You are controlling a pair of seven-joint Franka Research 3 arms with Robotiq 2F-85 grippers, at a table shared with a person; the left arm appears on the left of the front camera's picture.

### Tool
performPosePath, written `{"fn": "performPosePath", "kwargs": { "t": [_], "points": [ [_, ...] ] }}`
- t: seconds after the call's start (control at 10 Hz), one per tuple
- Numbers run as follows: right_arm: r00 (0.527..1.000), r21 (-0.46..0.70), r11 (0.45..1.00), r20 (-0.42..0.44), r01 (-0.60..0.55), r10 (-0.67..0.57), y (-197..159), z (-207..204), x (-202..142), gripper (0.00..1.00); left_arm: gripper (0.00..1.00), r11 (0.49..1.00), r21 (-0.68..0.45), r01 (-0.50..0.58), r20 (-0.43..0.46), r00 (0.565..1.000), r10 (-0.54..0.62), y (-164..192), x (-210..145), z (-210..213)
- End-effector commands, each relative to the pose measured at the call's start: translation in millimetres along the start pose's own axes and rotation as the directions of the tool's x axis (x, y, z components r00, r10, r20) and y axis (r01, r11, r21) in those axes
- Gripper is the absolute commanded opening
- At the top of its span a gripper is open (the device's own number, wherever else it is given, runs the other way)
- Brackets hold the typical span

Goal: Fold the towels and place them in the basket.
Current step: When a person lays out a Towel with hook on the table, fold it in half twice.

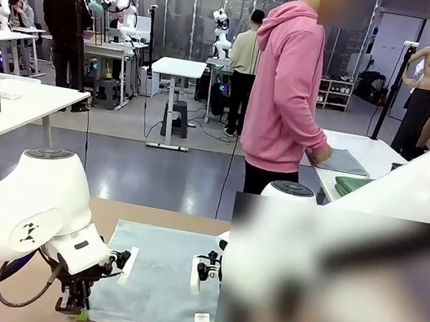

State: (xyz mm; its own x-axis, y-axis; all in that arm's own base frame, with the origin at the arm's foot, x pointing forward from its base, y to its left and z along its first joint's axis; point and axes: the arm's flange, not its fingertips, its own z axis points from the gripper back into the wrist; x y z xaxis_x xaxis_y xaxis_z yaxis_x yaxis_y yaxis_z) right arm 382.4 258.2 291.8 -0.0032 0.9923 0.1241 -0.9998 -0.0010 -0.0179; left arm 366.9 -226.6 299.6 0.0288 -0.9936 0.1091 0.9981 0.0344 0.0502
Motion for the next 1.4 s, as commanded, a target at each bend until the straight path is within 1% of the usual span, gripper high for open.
{"fn": "performPosePath", "kwargs": {
  "t": [0.0,0.2,0.3,0.5,0.7,0.9,1.1,1.2,1.3],
  "points": [
    [1.0,0.02,1.0,-0.003,0.002,-0.002,1,-5,-4,0.0,0.0,1.0,-0.007,0.014,0.008,1.0,-0.014,-31,-25,-12],
    [1.0,0.013,1.0,-0.007,-0.004,0.004,3,1,-2,0.0,0.0,1.0,-0.007,0.011,0.018,1.0,-0.011,-31,-24,-6],
    [1.0,-0.001,1.0,-0.002,-0.006,0.006,6,11,-1,0.0,0.0,1.0,-0.004,0.009,0.035,0.999,-0.009,-32,-22,0],
    [1.0,-0.024,1.0,0.025,-0.009,0.009,17,42,5,0.0,0.0,1.0,0.002,-0.003,0.057,0.998,0.003,-37,-15,29],
    [0.999,-0.038,0.999,0.034,-0.021,0.022,26,69,9,0.0,0.0,1.0,0.005,-0.01,0.072,0.997,0.01,-41,-11,60],
    [0.999,-0.034,0.999,0.036,-0.006,0.007,31,83,11,0.0,0.0,1.0,-0.006,-0.007,0.105,0.994,0.008,-41,-8,74],
    [0.999,-0.037,0.999,0.031,-0.012,0.013,37,99,14,0.0,0.0,1.0,0.0,-0.006,0.119,0.993,0.006,-47,-4,95],
    [0.998,-0.053,0.999,0.054,-0.007,0.01,37,105,15,0.0,0.0,1.0,0.015,0.008,0.14,0.99,-0.01,-50,1,107],
    [0.998,-0.057,0.998,0.065,-0.003,0.007,36,111,16,0.0,0.0,1.0,0.024,0.016,0.142,0.99,-0.019,-50,7,115]
  ]
}}
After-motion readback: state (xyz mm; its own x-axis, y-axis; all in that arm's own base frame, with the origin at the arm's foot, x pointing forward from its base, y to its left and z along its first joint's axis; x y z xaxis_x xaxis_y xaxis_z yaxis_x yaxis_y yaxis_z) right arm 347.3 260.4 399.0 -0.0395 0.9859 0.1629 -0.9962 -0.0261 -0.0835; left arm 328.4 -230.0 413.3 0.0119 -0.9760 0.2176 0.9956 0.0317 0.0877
